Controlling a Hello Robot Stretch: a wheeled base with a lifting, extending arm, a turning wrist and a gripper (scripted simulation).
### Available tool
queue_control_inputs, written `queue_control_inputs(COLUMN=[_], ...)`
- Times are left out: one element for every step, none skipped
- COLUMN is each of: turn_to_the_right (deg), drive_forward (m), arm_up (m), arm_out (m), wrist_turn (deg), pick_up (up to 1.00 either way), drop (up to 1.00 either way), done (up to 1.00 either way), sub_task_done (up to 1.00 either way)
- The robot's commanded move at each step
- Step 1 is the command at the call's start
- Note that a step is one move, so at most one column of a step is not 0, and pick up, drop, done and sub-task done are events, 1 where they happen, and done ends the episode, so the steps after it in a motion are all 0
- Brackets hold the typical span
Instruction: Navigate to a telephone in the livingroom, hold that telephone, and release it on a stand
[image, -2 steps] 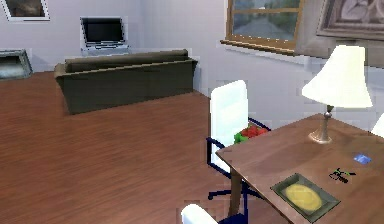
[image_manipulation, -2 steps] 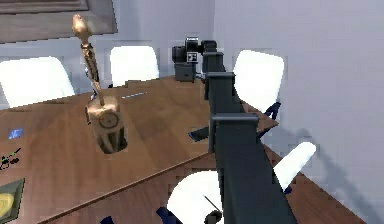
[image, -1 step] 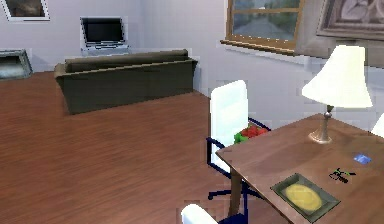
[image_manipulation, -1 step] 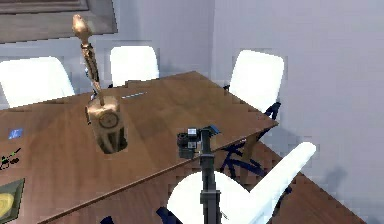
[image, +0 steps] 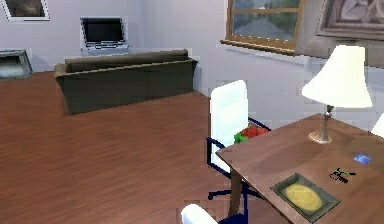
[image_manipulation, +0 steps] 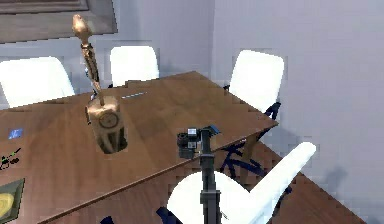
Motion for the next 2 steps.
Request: queue_control_inputs(turn_to_the_right=[0.0,0.0], drive_forward=[0.0,0.0], arm_up=[0.1,0.22], arm_out=[0.0,0.0], wrist_turn=[0.0,0.0], pick_up=[0.0,0.0], drop=[0.0,0.0], done=[0.0,0.0], sub_task_done=[0.0,0.0])
